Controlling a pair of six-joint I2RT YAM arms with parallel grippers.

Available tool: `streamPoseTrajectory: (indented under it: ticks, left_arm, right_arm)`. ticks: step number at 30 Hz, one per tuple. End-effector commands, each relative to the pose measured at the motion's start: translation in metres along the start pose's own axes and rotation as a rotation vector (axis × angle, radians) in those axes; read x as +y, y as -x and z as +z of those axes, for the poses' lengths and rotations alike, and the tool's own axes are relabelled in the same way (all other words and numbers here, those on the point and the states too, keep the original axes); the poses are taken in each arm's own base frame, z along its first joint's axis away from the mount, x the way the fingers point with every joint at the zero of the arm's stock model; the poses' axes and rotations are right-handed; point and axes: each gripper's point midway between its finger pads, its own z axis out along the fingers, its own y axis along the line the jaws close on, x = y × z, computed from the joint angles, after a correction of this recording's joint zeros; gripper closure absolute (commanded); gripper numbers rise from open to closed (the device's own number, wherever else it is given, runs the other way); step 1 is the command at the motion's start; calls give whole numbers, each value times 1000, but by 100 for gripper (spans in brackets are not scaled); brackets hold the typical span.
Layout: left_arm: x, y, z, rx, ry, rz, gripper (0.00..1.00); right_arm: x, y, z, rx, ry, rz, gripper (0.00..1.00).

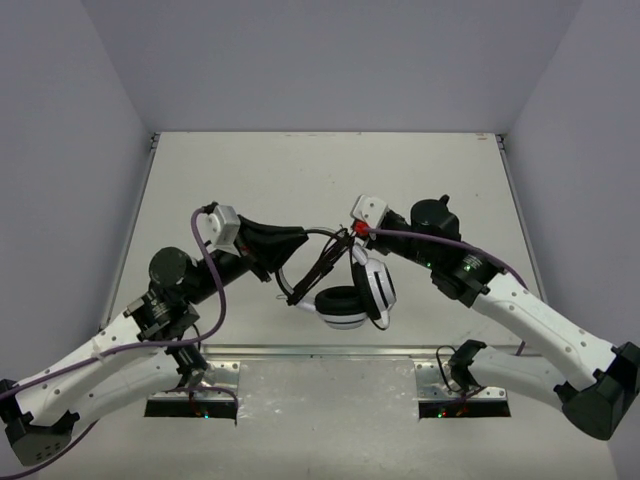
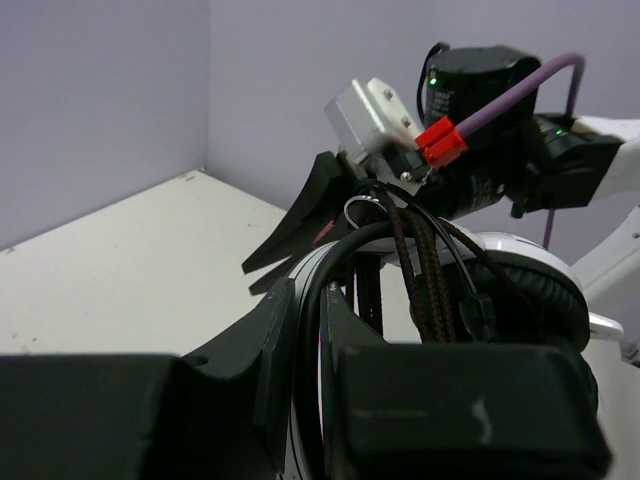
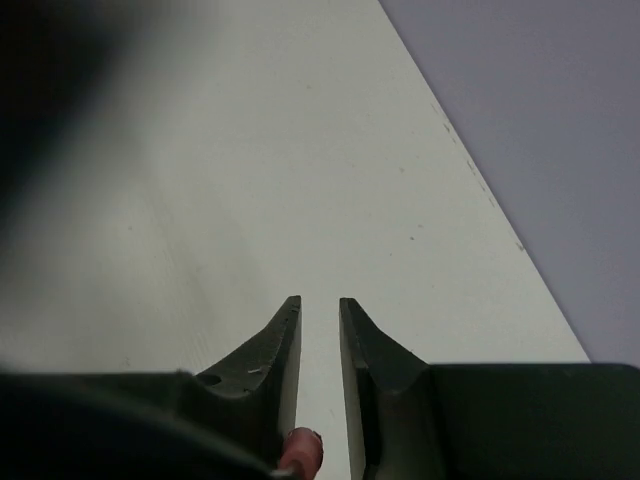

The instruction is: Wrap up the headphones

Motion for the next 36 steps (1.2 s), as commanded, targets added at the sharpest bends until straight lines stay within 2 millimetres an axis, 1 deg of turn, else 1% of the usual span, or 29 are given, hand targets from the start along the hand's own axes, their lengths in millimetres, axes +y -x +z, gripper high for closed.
streamPoseTrajectory:
  ticks: [1,3,5,6,7,9,10,11,12,13,14,16,17,18,21,22,23,24,25,26,27,28,29,30,32,35,36]
  left_arm:
    - [-26,75,-1,-195,-82,-74,100]
    - [-24,81,0,-204,-61,-109,100]
    - [-20,82,0,-198,-33,-138,100]
    - [-20,89,0,-207,-25,-143,100]
    - [-15,85,2,-187,3,-158,100]
    - [-13,90,3,-190,24,-180,100]
    - [-8,89,3,-191,59,-207,100]
    - [-6,91,2,-198,69,-215,100]
    - [-5,90,2,-198,75,-228,100]
    - [1,93,0,-220,109,-246,100]
    - [1,90,0,-222,110,-268,100]
    - [2,94,-1,-250,110,-290,100]
    - [3,92,-1,-247,116,-292,100]
    - [5,91,0,-246,126,-295,100]
    - [17,86,-2,-255,194,-333,100]
    - [22,88,-5,-276,221,-347,100]
    - [25,85,-7,-280,239,-356,100]
    - [32,86,-9,-297,278,-367,100]
    - [36,85,-11,-300,298,-374,100]
    - [40,85,-12,-305,323,-380,100]
    - [48,84,-14,-312,371,-388,100]
    - [51,84,-15,-318,390,-392,100]
    - [55,84,-16,-325,413,-394,100]
    - [61,84,-17,-337,443,-396,100]
    - [63,88,-17,-349,457,-386,100]
    - [64,98,-13,-365,459,-368,100]
    - [68,97,-12,-364,484,-362,100]
  right_arm:
    - [4,27,3,-127,37,28,77]
    - [2,30,3,-150,40,40,77]
    - [4,30,3,-162,50,59,81]
    - [4,30,3,-170,52,65,87]
    - [4,35,3,-202,55,70,94]
    - [6,35,1,-218,57,88,97]
    - [8,38,1,-237,68,94,98]
    - [9,38,1,-246,73,102,97]
    - [13,37,1,-250,89,129,93]
    - [15,40,1,-269,101,138,89]
    - [22,44,0,-292,142,148,88]
    - [33,47,0,-311,198,185,85]
    - [40,49,-1,-321,245,196,81]
    - [41,55,-1,-327,264,210,81]
    - [47,52,2,-298,325,258,76]
    - [48,50,4,-286,338,273,75]
    - [44,46,9,-265,343,297,71]
    - [46,42,10,-249,364,337,68]
    - [44,40,11,-240,362,357,66]
    - [38,33,14,-225,352,388,65]
    - [36,32,15,-227,350,436,56]
    - [37,32,14,-233,363,452,54]
    - [36,27,14,-226,369,481,54]
    - [38,27,13,-234,378,482,53]
    - [43,22,13,-229,387,500,52]
    - [45,19,11,-239,380,507,51]
    - [44,18,11,-237,372,512,50]
